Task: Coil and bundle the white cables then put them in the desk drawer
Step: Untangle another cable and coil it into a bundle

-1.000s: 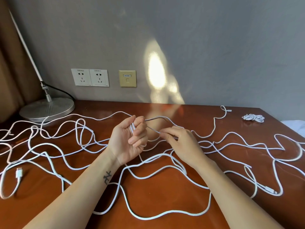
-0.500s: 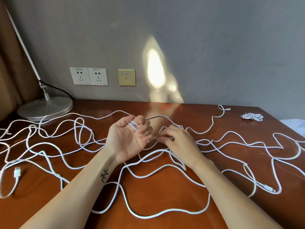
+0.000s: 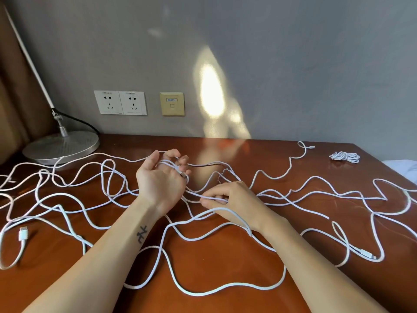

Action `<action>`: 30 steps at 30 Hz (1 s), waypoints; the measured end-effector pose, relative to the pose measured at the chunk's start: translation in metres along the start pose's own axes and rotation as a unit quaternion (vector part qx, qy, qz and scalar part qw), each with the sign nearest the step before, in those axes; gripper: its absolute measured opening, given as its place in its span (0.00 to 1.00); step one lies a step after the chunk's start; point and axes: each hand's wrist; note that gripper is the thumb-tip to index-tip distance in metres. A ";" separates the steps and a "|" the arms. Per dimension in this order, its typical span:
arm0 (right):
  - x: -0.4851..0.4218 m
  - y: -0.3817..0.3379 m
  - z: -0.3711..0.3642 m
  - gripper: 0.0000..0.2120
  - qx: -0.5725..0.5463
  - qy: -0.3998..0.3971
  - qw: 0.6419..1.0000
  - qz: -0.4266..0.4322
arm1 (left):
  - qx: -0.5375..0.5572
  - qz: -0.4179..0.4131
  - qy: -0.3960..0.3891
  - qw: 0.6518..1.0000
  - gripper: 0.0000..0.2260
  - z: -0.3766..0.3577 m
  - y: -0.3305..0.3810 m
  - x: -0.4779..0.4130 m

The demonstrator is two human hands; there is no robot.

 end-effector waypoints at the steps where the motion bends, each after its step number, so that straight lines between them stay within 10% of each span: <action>1: 0.000 0.000 -0.001 0.07 0.009 0.003 1.000 0.003 | -0.044 -0.015 0.022 0.999 0.18 0.000 -0.001 -0.001; 4: 0.000 -0.002 -0.001 0.08 0.032 0.016 0.999 0.018 | -0.258 -0.072 0.105 0.958 0.19 -0.003 -0.008 -0.005; 7: -0.002 -0.001 0.001 0.10 0.063 0.061 0.996 0.032 | -0.503 -0.142 0.177 0.834 0.20 0.000 -0.013 -0.004; 13: 0.000 -0.004 0.007 0.10 0.131 0.110 0.983 0.064 | -0.639 -0.213 0.190 0.714 0.18 0.006 -0.015 -0.002; 30: -0.001 0.007 0.012 0.08 0.122 0.205 0.969 0.072 | -0.738 -0.130 0.140 0.647 0.19 0.004 -0.016 0.010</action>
Point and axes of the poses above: each hand's wrist, its own x-axis away from the middle knuckle, its own z-axis out of the back of the hand, y = z × x, and after that the axes turned 15 degrees about z, right-handed
